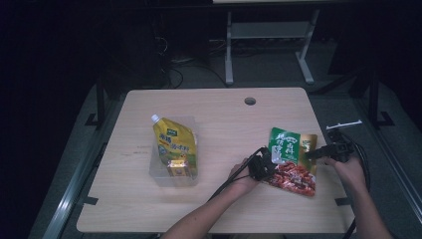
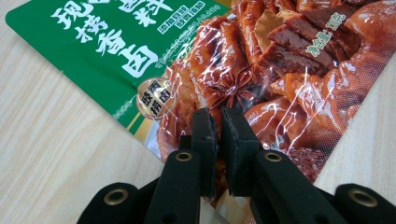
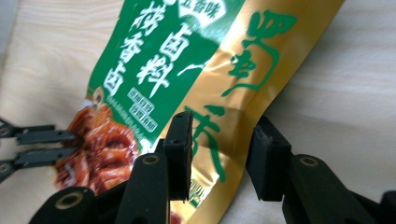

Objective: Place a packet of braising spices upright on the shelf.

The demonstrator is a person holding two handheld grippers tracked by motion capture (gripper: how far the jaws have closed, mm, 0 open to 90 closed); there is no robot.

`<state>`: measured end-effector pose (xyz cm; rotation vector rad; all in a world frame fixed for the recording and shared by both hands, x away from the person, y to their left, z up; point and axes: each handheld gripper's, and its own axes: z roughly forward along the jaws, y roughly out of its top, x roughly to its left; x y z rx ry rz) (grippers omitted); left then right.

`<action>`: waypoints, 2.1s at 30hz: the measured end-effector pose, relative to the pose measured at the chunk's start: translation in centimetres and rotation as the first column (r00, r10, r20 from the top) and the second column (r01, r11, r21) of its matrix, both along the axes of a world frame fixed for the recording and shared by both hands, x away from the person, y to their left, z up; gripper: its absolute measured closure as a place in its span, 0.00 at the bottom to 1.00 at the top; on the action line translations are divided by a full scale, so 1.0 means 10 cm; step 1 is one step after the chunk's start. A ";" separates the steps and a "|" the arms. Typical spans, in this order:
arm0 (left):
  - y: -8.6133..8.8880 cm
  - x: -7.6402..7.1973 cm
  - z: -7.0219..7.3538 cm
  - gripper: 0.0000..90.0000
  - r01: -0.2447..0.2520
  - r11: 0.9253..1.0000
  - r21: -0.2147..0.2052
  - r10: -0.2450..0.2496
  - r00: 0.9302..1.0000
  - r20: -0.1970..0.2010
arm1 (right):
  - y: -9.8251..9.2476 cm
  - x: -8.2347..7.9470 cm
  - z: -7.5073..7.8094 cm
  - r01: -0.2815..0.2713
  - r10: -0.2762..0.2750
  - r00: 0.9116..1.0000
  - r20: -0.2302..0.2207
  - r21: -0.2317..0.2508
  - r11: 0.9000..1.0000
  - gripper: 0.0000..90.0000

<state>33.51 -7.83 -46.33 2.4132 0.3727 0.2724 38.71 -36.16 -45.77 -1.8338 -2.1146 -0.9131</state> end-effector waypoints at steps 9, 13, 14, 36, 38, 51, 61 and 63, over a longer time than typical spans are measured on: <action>-0.01 0.00 0.00 0.93 -0.001 1.000 0.006 0.001 1.000 0.011 | 0.07 0.00 -0.04 -0.067 0.068 0.998 -0.019 0.058 0.996 0.73; -0.02 0.00 0.00 0.93 -0.001 1.000 0.008 0.001 1.000 0.012 | 0.09 0.00 -0.05 -0.072 0.074 0.997 -0.035 0.056 0.996 0.81; -0.02 0.00 0.00 0.93 -0.002 1.000 0.009 0.002 1.000 0.008 | 0.11 0.00 -0.04 -0.069 0.070 0.997 -0.034 0.043 0.997 0.84; 0.07 0.02 0.11 0.74 -0.040 0.998 -0.046 0.039 0.999 -0.036 | 0.21 -0.15 0.24 -0.058 0.062 0.993 0.096 -0.041 0.997 0.99; 0.09 0.01 0.13 0.71 -0.049 0.998 -0.049 0.048 0.998 -0.035 | 0.21 -0.18 0.29 -0.061 0.064 0.991 0.114 -0.030 0.998 0.99; 0.16 -0.09 0.25 0.62 -0.041 0.994 -0.100 0.038 0.999 -0.033 | 0.26 -0.35 0.57 -0.083 0.091 0.972 0.218 -0.044 0.996 1.00; 0.24 -0.17 0.37 0.58 -0.019 0.990 -0.143 0.016 1.000 -0.018 | 0.43 -0.50 0.87 -0.107 0.131 0.945 0.300 -0.095 0.990 1.00; 0.26 -0.19 0.38 0.57 -0.013 0.989 -0.145 0.011 1.000 -0.017 | 0.47 -0.53 0.93 -0.111 0.139 0.939 0.316 -0.103 0.988 1.00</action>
